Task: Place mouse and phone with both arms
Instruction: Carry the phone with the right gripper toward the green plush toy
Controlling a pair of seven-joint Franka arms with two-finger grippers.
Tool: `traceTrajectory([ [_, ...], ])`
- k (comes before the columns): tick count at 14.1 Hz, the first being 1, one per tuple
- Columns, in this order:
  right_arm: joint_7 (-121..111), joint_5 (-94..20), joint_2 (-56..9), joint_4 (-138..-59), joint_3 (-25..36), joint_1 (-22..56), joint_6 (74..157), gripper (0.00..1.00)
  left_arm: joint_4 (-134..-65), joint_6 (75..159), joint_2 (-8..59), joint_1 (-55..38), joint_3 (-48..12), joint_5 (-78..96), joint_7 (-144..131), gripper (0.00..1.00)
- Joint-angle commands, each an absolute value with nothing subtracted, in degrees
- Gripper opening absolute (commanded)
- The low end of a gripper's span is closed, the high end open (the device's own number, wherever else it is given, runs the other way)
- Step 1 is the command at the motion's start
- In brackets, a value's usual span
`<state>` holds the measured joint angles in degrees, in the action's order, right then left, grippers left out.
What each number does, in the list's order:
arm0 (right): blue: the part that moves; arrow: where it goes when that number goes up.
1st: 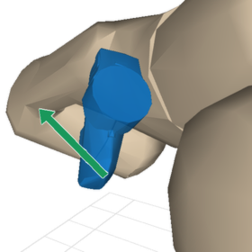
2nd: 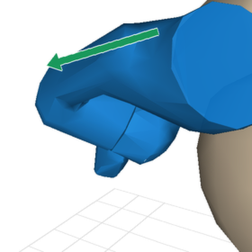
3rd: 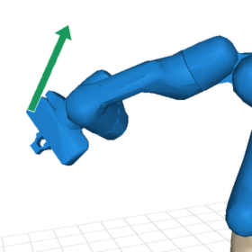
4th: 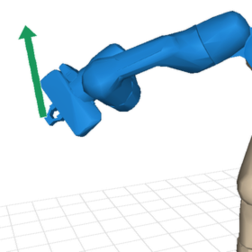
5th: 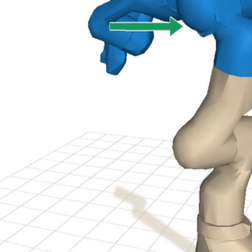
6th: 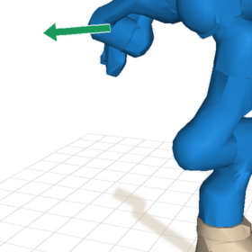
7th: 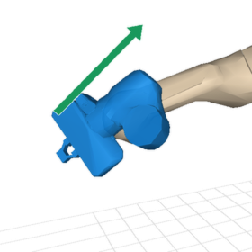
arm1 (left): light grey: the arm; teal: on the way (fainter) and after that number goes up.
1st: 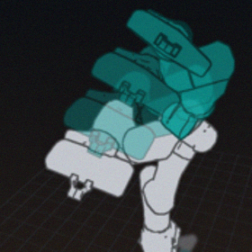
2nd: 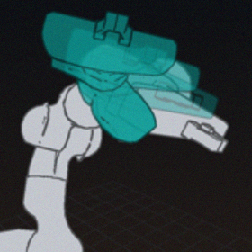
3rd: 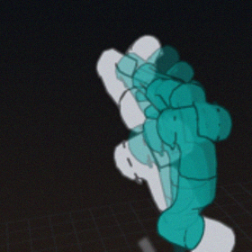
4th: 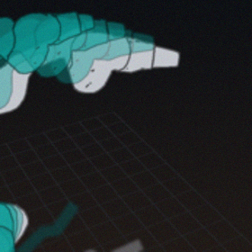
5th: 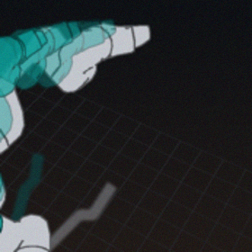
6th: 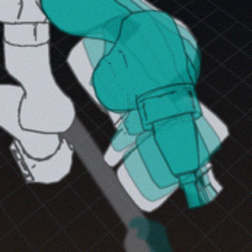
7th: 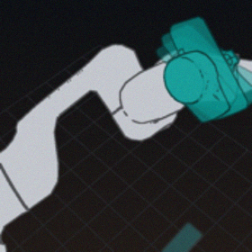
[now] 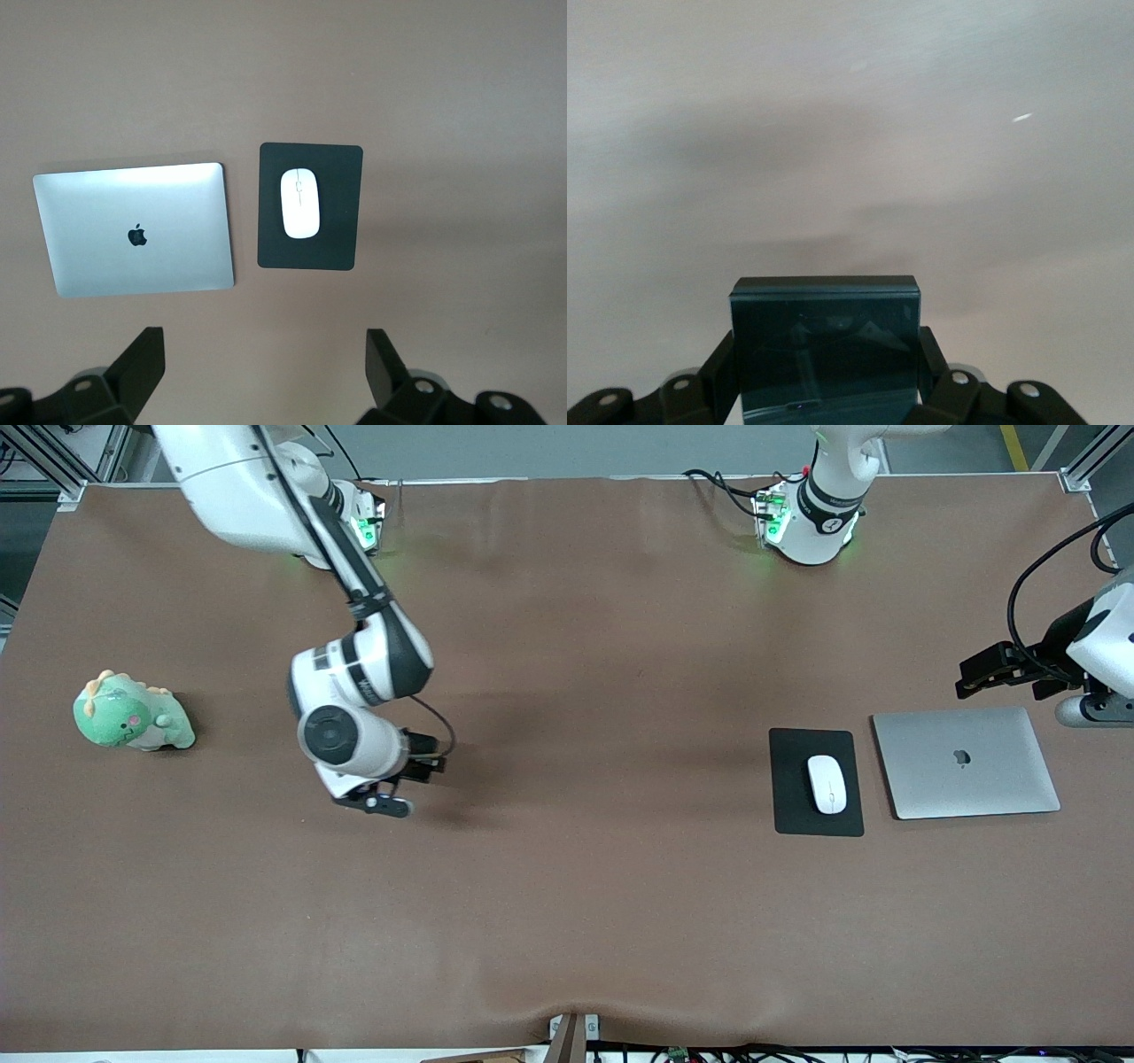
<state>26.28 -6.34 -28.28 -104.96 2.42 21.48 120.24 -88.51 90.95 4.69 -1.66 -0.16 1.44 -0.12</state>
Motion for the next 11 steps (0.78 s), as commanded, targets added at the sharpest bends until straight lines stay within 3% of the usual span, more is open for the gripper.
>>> traceTrajectory([
  [1, 20.3, -5.5, -22.4, -111.6, 1.3, 16.7, 120.8, 0.0, -87.6, 90.6, 4.9, -1.0, -0.8, 2.5, 0.8, 1.0],
  [6, 7.8, -5.2, -20.0, -116.7, 1.6, 8.5, 121.5, 0.0, -87.6, 90.6, 5.0, -1.1, -0.8, 2.2, 0.7, 1.0],
  [11, 2.2, -3.2, -18.0, -123.1, 4.9, 7.5, 125.8, 0.0, -87.5, 90.6, 5.1, -1.1, -0.8, 1.8, 0.6, 1.0],
])
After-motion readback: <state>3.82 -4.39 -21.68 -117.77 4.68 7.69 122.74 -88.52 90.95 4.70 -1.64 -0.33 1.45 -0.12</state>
